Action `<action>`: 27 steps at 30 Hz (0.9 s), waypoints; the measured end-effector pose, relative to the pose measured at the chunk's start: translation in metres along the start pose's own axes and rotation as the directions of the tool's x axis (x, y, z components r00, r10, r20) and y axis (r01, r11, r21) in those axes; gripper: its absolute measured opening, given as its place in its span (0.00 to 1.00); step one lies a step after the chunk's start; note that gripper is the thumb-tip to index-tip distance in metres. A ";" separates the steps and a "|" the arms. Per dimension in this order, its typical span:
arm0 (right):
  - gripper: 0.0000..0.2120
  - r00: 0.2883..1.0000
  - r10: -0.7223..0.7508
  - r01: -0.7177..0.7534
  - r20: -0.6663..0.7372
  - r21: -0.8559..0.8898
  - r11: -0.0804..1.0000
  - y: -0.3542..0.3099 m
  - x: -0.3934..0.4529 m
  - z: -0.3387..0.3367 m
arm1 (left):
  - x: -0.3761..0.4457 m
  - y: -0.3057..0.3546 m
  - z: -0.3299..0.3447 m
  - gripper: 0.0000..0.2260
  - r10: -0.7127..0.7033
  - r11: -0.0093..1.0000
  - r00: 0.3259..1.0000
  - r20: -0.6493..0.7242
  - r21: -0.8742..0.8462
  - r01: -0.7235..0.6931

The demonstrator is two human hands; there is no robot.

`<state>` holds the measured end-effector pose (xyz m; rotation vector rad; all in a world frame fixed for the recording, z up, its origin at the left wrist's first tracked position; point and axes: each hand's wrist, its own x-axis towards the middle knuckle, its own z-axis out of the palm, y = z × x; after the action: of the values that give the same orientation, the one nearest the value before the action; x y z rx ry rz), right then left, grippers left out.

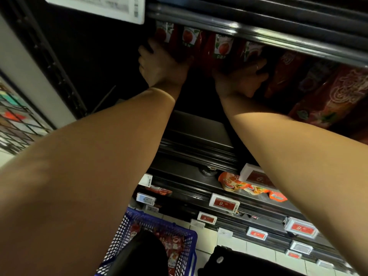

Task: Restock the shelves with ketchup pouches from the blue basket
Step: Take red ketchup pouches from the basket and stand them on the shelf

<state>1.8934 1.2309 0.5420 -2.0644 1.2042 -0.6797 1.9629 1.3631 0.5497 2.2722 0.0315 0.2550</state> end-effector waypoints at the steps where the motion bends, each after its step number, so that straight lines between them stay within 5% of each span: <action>1: 0.61 1.000 -0.005 0.005 0.003 -0.014 1.000 0.000 0.000 -0.001 | 0.002 -0.001 -0.003 0.50 0.001 0.997 1.000 0.003 -0.072 -0.001; 5: 0.59 0.999 -0.048 0.048 0.003 -0.052 0.997 0.007 -0.001 -0.003 | 0.005 -0.013 -0.010 0.31 0.095 0.988 0.994 -0.055 -0.118 -0.101; 11: 0.36 0.955 -0.295 0.290 0.033 -0.328 0.899 0.018 -0.003 -0.013 | 0.000 -0.034 -0.021 0.11 0.124 0.915 0.990 0.062 -0.393 -0.090; 17: 0.34 0.944 -0.329 0.325 0.030 -0.261 0.909 0.024 -0.001 -0.015 | -0.005 -0.062 -0.043 0.14 0.309 0.935 0.924 0.226 -0.250 -0.252; 23: 0.44 0.991 -0.131 0.121 -0.029 -0.231 0.965 0.012 -0.044 -0.029 | -0.013 -0.088 -0.073 0.13 0.364 0.908 0.890 0.273 -0.315 -0.275; 27: 0.27 0.961 -0.274 0.266 0.032 -0.365 0.892 0.014 -0.101 -0.041 | -0.025 -0.098 -0.092 0.12 0.416 0.874 0.862 0.290 -0.389 -0.291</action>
<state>1.8124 1.3045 0.5474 -2.5795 1.1311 -0.6386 1.9270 1.4930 0.5301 1.9347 -0.5971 0.0187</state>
